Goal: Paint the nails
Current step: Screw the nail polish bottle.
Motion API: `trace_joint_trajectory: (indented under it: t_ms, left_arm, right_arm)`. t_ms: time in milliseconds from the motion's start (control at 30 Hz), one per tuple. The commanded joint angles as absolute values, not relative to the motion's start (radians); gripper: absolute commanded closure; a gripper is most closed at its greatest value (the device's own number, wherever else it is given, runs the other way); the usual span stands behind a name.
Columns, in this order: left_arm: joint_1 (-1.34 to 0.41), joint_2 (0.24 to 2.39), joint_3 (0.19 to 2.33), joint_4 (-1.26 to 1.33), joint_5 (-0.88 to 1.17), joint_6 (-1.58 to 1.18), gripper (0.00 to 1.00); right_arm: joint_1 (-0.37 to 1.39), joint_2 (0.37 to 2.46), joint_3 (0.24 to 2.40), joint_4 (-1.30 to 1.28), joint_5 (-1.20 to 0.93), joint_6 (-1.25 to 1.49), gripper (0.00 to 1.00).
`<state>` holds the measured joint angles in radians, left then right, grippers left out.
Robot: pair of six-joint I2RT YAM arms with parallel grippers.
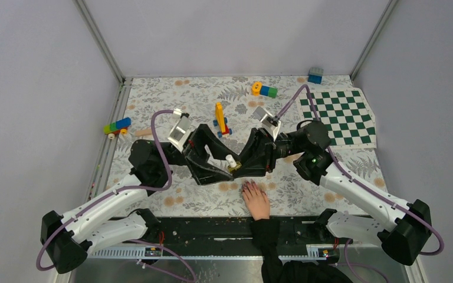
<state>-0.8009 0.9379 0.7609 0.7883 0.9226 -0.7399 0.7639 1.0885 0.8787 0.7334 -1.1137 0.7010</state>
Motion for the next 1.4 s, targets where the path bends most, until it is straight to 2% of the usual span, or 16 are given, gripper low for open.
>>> trace_joint_trajectory:
  t_ms: [0,33,67,100,333,700,867,1000,1133,1267,1367]
  left_arm:
    - [-0.815,0.929,0.765,0.618,0.948,-0.673,0.17]
    - [-0.816,0.925,0.767,0.595,0.93,-0.661,0.13]
    - [-0.814,0.919,0.769,0.574,0.91,-0.647,0.04]
    - [-0.813,0.914,0.769,0.557,0.89,-0.635,0.01]
    - [-0.756,0.866,0.707,0.556,0.72,-0.656,0.01]
    - [-0.693,0.84,0.666,0.6,0.62,-0.705,0.01]
    - [-0.693,0.814,0.64,0.677,0.647,-0.707,0.01]
    - [-0.692,0.811,0.648,0.636,0.623,-0.7,0.01]
    - [-0.692,0.807,0.648,0.573,0.5,-0.693,0.01]
    - [-0.693,0.813,0.663,0.435,0.282,-0.707,0.01]
    - [-0.693,0.834,0.689,0.387,0.244,-0.706,0.01]
  right_arm:
    - [0.752,1.037,0.914,0.745,-0.994,0.596,1.0]
    - [0.751,1.031,0.91,0.723,-0.982,0.578,1.0]
    - [0.752,1.023,0.903,0.699,-0.963,0.551,1.0]
    - [0.751,1.013,0.896,0.671,-0.943,0.518,1.0]
    - [0.751,0.976,0.887,0.514,-0.874,0.397,1.0]
    - [0.75,0.964,0.871,0.425,-0.788,0.316,1.0]
    - [0.751,0.971,0.877,0.299,-0.621,0.236,1.0]
    - [0.752,0.974,0.853,0.286,-0.491,0.215,1.0]
    - [0.773,0.964,0.828,0.285,-0.338,0.202,1.0]
    - [0.839,0.959,0.816,0.266,-0.171,0.149,1.0]
    - [0.897,0.973,0.827,0.244,-0.064,0.104,1.0]
